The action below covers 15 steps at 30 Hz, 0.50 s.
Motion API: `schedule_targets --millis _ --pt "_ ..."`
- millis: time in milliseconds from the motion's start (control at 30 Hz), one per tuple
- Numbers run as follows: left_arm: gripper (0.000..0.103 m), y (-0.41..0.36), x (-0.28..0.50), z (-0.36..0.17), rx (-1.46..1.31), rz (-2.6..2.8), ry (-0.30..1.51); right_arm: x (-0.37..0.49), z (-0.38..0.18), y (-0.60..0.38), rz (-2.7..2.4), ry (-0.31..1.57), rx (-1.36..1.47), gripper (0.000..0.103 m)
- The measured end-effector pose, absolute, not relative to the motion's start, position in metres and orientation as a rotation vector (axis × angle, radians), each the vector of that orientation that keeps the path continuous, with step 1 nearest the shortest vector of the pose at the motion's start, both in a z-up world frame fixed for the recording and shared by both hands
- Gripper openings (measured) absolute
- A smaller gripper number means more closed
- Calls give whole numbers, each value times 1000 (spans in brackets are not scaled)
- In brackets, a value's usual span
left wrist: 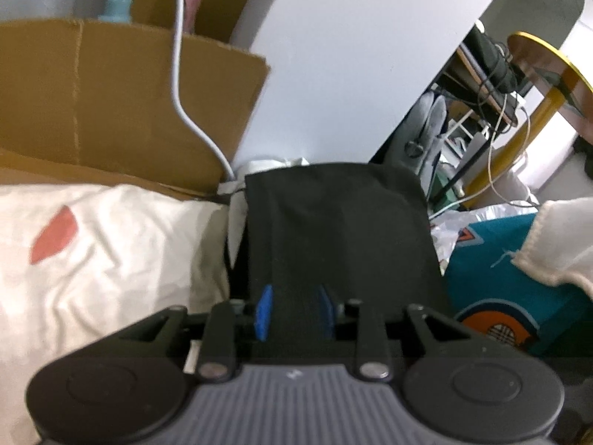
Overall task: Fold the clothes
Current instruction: 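Open the right gripper while the left gripper opens, releasing the shorts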
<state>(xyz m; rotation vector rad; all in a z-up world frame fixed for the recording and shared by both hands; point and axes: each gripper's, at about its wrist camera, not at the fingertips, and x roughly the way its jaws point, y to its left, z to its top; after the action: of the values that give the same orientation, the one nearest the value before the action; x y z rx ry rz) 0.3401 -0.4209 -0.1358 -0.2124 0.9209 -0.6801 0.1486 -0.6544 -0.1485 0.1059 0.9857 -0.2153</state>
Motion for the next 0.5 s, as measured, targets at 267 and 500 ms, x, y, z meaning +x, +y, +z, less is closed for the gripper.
schedule_targets --millis 267,500 --pt "63 -394 333 -84 -219 -624 922 161 -95 -633 -205 957 65 92" --pt "79 -365 326 -39 -206 -579 913 157 -57 -611 -246 971 79 103"
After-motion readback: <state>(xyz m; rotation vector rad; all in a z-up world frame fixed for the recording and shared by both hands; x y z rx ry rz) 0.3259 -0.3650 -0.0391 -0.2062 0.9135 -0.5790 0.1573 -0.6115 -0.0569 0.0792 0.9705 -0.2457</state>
